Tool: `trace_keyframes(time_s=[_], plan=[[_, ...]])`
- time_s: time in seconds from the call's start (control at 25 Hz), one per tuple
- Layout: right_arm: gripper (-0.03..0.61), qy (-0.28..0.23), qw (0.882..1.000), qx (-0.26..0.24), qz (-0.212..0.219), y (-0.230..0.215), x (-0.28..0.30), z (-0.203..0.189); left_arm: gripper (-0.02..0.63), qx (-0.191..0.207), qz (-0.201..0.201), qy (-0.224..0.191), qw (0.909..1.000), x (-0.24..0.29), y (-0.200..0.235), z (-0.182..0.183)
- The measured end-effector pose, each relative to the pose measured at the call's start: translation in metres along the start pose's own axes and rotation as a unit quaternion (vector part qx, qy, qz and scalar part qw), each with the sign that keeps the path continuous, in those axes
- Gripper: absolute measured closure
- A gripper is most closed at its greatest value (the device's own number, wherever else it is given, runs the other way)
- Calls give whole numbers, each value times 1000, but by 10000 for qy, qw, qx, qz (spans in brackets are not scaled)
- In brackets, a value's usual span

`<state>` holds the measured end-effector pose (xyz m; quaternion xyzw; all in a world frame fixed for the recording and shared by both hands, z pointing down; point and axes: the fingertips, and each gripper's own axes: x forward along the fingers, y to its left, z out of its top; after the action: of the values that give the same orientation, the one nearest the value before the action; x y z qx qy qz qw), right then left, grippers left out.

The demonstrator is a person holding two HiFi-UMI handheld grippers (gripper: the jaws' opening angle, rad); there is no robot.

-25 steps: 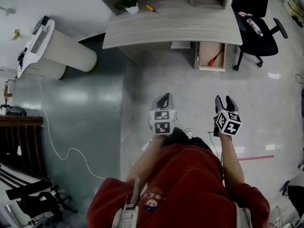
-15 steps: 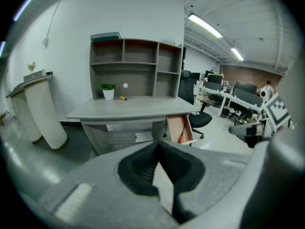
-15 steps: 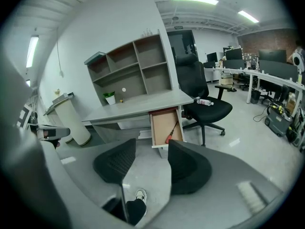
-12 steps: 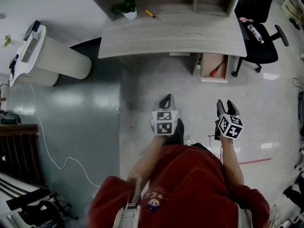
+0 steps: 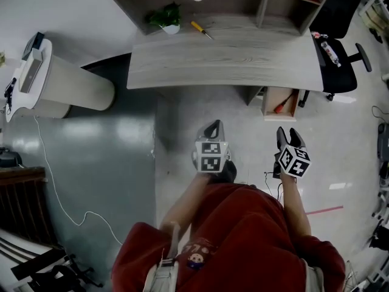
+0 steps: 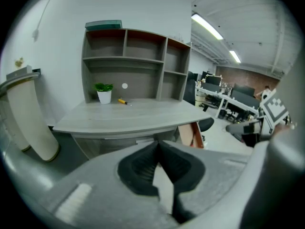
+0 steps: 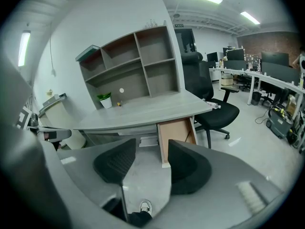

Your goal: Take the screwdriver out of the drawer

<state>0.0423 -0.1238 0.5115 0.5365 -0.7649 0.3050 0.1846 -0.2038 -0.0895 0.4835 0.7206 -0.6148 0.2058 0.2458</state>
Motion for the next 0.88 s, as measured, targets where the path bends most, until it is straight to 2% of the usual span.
trace_keyframes(time_s=[0.4, 0.88], plan=[[382, -66, 9994, 168, -306, 3, 41, 32, 615, 230, -359, -30, 9991, 49, 19, 42], [382, -355, 9952, 492, -767, -30, 47, 48, 615, 582, -950, -20, 9938, 97, -12, 65]])
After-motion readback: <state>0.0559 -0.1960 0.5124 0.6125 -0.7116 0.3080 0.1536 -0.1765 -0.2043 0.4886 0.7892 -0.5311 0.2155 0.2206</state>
